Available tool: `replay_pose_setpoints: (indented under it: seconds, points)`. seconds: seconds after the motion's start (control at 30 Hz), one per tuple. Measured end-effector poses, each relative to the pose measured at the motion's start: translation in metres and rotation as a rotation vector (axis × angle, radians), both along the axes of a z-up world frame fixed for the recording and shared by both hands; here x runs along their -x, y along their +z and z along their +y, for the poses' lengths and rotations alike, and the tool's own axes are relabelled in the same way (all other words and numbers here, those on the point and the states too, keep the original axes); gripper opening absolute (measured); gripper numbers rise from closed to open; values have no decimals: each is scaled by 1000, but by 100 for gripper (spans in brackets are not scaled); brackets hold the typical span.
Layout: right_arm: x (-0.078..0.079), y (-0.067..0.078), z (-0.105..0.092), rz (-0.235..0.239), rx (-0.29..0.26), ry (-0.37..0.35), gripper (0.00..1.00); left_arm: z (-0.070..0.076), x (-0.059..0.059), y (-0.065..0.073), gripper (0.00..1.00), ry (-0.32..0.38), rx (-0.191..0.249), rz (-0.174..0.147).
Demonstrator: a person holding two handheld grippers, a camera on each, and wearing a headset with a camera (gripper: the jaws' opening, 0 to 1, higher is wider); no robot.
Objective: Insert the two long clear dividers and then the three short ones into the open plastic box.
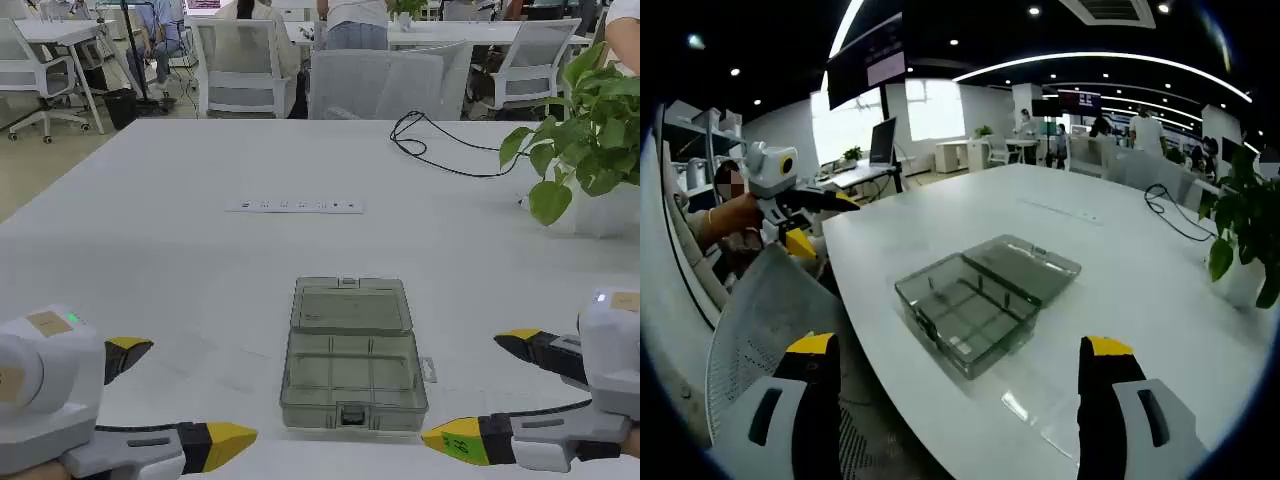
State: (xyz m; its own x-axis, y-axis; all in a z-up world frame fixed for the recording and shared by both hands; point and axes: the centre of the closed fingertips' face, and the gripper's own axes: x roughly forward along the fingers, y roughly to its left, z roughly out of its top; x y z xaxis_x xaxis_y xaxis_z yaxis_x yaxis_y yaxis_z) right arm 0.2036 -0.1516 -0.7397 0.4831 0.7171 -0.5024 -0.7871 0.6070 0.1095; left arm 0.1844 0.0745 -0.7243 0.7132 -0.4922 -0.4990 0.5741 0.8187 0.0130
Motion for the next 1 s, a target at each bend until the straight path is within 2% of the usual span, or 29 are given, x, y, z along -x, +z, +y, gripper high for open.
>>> replay_pose_setpoints:
  seconds: [0.17, 0.57, 0.87, 1.0]
  points:
    - [-2, 1, -1, -18, 2, -11, 100, 2, 0, -1, 100, 5, 6, 2]
    - [-3, -1, 2, -8, -6, -23, 100, 7, 3, -6, 100, 9, -15, 23]
    - [-5, 1, 4, -15, -21, -20, 98, 10, 3, -6, 99, 16, -18, 25]
    - [-5, -1, 3, -19, -5, -16, 99, 9, 2, -6, 99, 15, -14, 26]
